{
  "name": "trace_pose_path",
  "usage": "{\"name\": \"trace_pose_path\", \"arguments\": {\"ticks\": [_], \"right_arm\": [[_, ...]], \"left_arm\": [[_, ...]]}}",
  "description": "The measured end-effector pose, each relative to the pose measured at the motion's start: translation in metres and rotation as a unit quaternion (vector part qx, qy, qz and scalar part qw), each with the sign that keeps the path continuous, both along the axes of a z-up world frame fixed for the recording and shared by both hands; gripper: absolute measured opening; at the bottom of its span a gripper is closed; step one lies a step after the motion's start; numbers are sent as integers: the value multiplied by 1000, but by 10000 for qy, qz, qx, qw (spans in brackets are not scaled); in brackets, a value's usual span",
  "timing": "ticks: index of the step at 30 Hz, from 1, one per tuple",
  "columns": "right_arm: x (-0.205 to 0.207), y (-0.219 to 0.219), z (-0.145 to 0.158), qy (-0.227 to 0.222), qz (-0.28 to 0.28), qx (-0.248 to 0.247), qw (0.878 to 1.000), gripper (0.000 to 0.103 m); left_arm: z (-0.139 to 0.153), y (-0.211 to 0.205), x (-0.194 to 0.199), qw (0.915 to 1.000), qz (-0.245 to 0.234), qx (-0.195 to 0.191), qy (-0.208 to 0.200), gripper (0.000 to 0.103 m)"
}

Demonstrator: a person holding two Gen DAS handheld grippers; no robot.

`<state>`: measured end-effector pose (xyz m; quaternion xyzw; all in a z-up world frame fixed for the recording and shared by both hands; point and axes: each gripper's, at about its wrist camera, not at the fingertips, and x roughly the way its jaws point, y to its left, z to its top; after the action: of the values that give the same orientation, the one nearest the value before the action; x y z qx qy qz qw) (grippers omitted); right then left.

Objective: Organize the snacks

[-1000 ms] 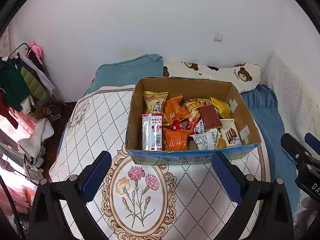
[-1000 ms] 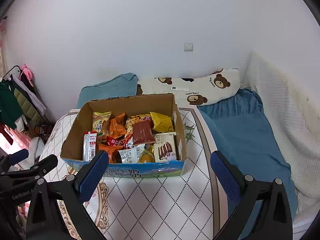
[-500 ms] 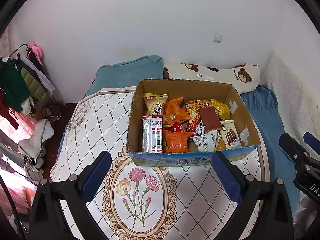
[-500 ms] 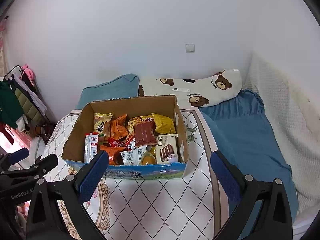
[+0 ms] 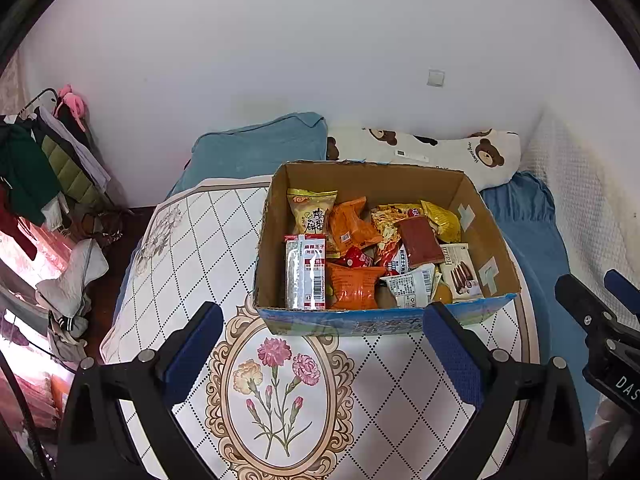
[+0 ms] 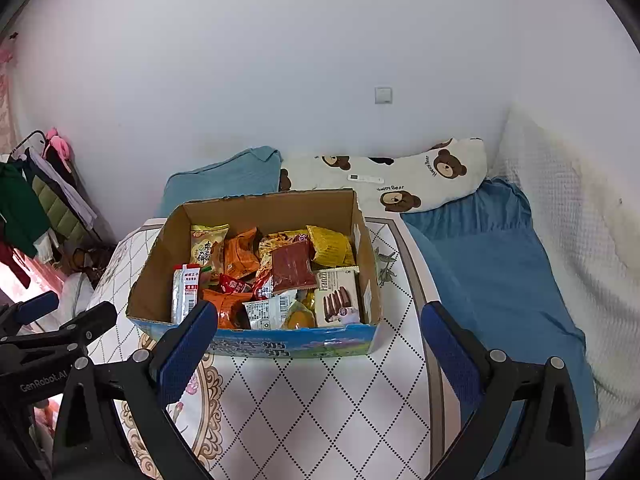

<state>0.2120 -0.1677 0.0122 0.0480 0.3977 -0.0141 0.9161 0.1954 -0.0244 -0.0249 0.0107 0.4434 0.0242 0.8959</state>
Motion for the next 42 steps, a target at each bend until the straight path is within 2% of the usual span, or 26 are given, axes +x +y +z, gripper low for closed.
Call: {"name": "trace_pose_path", "arguments": {"ticks": [42], "right_arm": [[1, -1, -3, 55, 20, 122, 9999, 103]], "left_arm": [[3, 2, -2, 10000, -59, -55, -12, 102]]}}
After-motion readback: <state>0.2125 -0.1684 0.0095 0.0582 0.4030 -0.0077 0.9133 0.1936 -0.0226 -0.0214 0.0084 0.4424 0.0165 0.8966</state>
